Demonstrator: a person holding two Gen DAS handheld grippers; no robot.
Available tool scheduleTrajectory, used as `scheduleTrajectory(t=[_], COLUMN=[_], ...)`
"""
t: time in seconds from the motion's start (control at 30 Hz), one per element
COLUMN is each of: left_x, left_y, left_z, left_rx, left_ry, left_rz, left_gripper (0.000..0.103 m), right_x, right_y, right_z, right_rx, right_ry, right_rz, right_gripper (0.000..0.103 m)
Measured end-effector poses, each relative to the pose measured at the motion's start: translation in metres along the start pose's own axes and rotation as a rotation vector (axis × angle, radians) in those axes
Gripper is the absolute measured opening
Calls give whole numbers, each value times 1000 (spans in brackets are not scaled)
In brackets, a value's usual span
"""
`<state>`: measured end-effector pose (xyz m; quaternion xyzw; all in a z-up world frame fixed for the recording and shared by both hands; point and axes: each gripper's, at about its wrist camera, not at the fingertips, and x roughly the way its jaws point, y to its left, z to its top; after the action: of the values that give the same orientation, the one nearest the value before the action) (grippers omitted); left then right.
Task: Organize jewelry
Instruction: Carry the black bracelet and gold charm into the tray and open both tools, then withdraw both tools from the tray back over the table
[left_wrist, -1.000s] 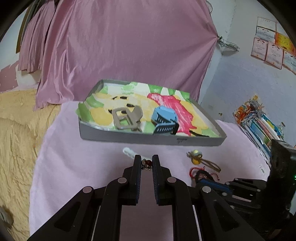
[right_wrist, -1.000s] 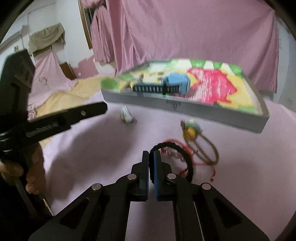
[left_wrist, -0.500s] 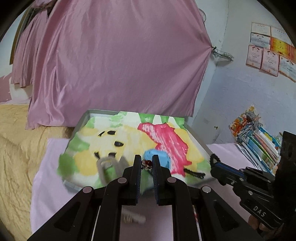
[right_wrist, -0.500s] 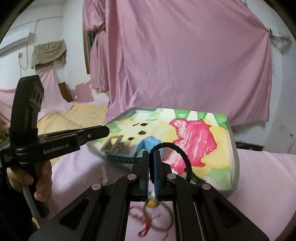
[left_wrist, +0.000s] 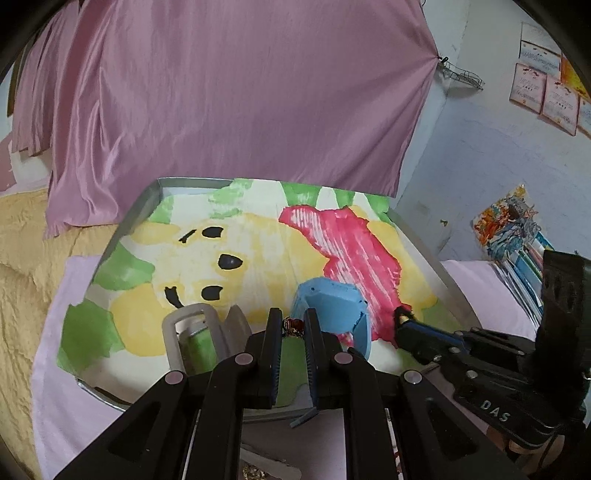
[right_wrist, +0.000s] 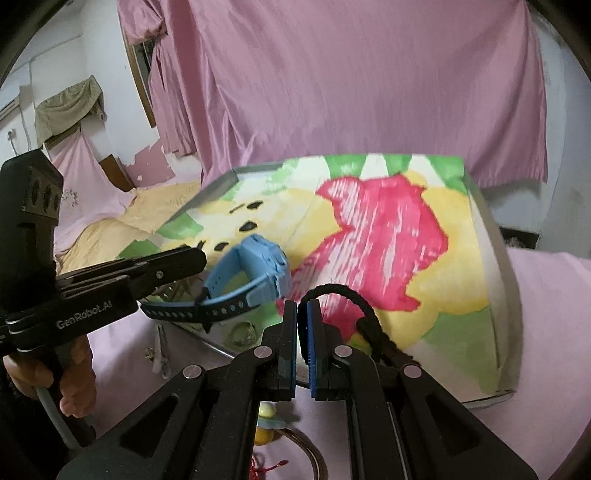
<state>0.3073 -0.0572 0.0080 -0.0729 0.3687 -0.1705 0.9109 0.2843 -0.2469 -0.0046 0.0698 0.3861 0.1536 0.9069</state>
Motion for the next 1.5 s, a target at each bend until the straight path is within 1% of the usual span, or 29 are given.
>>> scheduleTrajectory(t=[0.17,0.23,0.27,0.3,0.33,0.4,0.43,0.5,0.67,0.7,0.73,0.77,0.8,0.87,0.9,0.93,0.97,1.0,1.1,1.13,1.2,1.37,1.5], left_x=[0,-1,-2,-4,-6,-10,-13,-19,-45,-50,-56,-62,-66,-77,-83,-88,-94,-99,-115,-120,-130,-146,-153], left_y=[-2,-3,-3,-3,-3,-3,-3,-3,-4,-4,-4,-5,-5,-6,-7,-7,-8,-9,-11,-12,-14,-17,-14], left_z=[-1,-1,-1,-1,-1,-3,-4,-6,-14,-16,-18,-21,-23,-29,-32,-36,-40,-44,-59,-64,-74,-95,-108], left_rx=[14,16,16,16,16,12,8,2,-8,-11,-15,-19,-22,-27,-27,-27,-27,-27,-20,-13,6,47,48], left_ry=[4,3,0,-5,-10,-26,-35,-57,-156,-170,-187,-208,-220,-252,-265,-277,-292,-305,-348,-359,-380,-408,-418], left_rz=[18,27,29,29,30,23,18,9,19,23,26,30,34,45,48,53,61,68,79,81,91,112,127], left_gripper=[12,12,13,16,20,35,38,54,69,74,76,81,87,93,97,99,101,102,102,102,102,102,102], right_x=[7,4,3,1,-1,-5,-9,-17,-45,-51,-58,-64,-72,-85,-91,-97,-102,-108,-125,-129,-135,-149,-153], right_y=[-3,-4,-4,-6,-6,-8,-9,-10,-14,-14,-14,-13,-12,-9,-6,-4,-2,1,9,12,17,29,34], right_z=[1,1,1,1,0,0,-1,-3,-12,-15,-18,-21,-24,-30,-33,-37,-41,-46,-61,-66,-75,-97,-106], right_rx=[2,5,8,11,14,18,20,25,46,51,55,59,61,56,51,48,46,45,36,29,16,-10,-18], right_ry=[20,15,10,4,-4,-21,-35,-63,-163,-185,-208,-228,-254,-294,-312,-331,-345,-363,-418,-429,-446,-491,-509], right_rz=[-7,-10,-11,-12,-14,-22,-29,-39,-63,-67,-72,-77,-80,-82,-85,-89,-90,-92,-102,-108,-118,-138,-143], right_gripper=[7,16,26,35,36,36,36,36,36,40,45,55,58,59,61,64,71,78,83,84,89,90,90])
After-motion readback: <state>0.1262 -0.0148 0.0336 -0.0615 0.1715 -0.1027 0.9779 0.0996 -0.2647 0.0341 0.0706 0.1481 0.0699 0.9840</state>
